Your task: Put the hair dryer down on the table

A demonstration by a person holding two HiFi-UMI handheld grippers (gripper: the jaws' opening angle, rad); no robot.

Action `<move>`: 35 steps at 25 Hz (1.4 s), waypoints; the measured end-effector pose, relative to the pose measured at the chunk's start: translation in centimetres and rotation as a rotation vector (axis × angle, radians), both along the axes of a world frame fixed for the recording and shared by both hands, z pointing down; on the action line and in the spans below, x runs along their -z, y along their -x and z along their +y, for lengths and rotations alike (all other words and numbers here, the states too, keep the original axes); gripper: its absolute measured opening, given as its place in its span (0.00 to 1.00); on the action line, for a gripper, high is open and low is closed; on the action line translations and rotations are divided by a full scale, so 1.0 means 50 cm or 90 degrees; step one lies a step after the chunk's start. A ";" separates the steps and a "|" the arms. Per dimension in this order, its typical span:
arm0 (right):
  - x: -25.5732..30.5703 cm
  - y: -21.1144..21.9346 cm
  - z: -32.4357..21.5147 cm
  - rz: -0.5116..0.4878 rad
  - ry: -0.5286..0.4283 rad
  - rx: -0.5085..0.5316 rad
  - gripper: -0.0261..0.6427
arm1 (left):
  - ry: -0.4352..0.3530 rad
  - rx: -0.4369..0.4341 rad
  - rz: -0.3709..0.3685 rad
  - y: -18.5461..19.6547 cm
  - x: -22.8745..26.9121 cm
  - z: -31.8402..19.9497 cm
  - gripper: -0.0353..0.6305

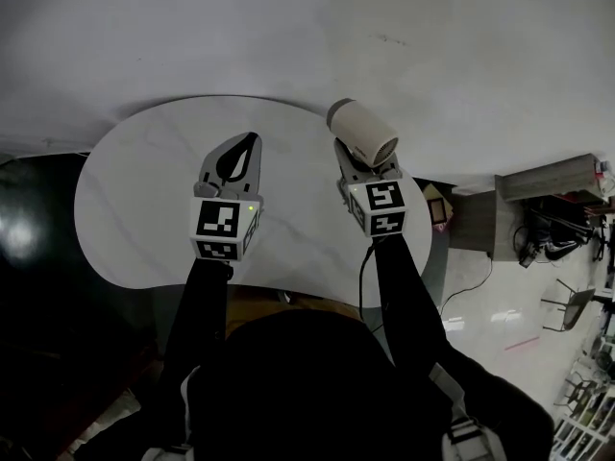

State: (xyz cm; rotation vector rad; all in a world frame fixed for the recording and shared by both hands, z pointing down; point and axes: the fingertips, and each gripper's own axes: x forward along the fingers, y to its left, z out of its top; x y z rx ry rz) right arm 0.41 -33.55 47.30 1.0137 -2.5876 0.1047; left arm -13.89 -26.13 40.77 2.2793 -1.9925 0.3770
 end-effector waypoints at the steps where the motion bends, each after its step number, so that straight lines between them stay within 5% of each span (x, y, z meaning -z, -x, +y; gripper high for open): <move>1: -0.012 0.004 -0.003 0.015 0.002 0.007 0.30 | 0.002 -0.001 -0.002 0.000 -0.005 -0.001 0.08; 23: -0.257 0.110 -0.057 0.240 0.131 0.196 0.30 | 0.038 0.020 0.010 0.037 -0.061 -0.022 0.08; 35: -0.358 0.129 -0.032 0.468 0.178 0.317 0.30 | 0.047 0.031 0.018 0.056 -0.074 -0.008 0.08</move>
